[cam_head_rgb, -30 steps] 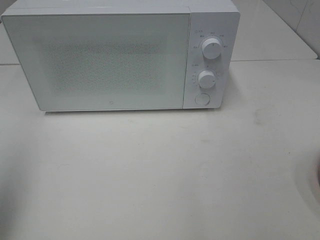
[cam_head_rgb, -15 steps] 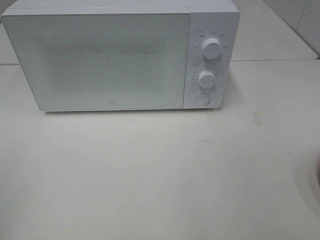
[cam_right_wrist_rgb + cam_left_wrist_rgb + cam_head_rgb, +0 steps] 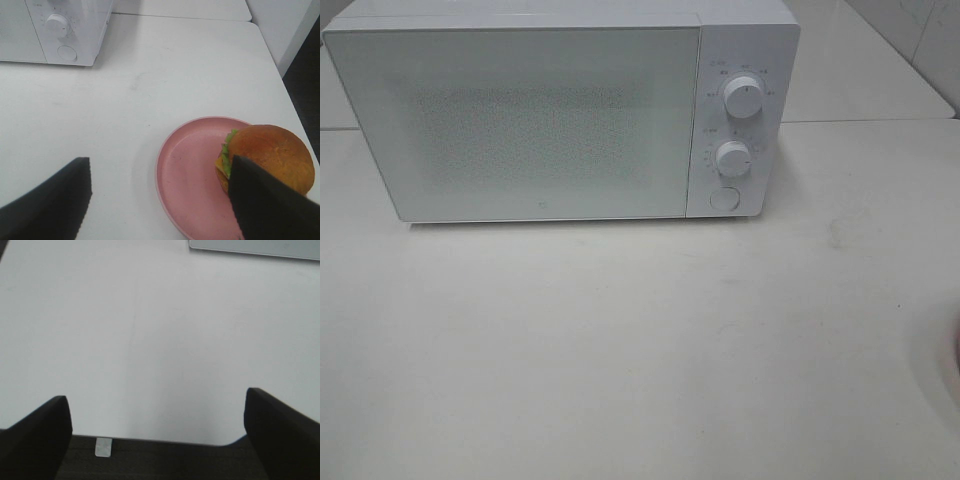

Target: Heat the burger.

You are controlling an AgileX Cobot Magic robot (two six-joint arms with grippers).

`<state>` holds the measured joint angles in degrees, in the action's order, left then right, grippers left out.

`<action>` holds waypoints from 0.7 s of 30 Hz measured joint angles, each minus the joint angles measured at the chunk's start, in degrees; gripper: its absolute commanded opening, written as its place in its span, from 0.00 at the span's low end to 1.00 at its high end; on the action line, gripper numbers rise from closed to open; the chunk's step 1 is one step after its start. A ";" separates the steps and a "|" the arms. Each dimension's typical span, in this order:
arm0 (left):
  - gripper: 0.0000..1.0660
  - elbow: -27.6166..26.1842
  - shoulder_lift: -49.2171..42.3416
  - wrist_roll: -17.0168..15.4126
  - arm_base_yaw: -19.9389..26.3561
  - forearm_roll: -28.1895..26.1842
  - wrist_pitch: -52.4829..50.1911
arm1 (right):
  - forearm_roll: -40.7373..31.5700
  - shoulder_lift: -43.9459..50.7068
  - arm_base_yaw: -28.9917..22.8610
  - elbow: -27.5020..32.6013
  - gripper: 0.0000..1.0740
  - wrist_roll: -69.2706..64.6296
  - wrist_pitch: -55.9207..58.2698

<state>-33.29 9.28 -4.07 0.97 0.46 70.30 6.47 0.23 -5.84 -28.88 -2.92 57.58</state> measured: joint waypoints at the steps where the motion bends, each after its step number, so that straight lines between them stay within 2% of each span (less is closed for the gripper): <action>1: 0.81 0.06 -0.92 -0.17 0.00 1.32 0.00 | 0.00 0.00 0.00 0.00 0.70 0.00 0.00; 6: 0.81 0.23 -5.27 -0.57 0.00 5.67 0.00 | 0.00 0.00 0.00 0.00 0.70 0.00 0.00; 9: 0.81 0.74 -9.22 -0.80 0.00 5.39 -0.23 | 0.00 0.00 0.00 0.00 0.70 0.00 0.00; 18: 0.81 0.86 -9.51 -0.80 0.00 3.04 -1.78 | 0.00 0.00 0.00 0.00 0.70 0.00 0.00; 21: 0.81 2.23 -9.51 -0.80 0.00 2.64 -5.79 | 0.00 0.00 0.00 0.00 0.70 0.00 0.00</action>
<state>-31.05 -0.23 -4.87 0.97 3.09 64.52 6.47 0.23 -5.84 -28.88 -2.92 57.58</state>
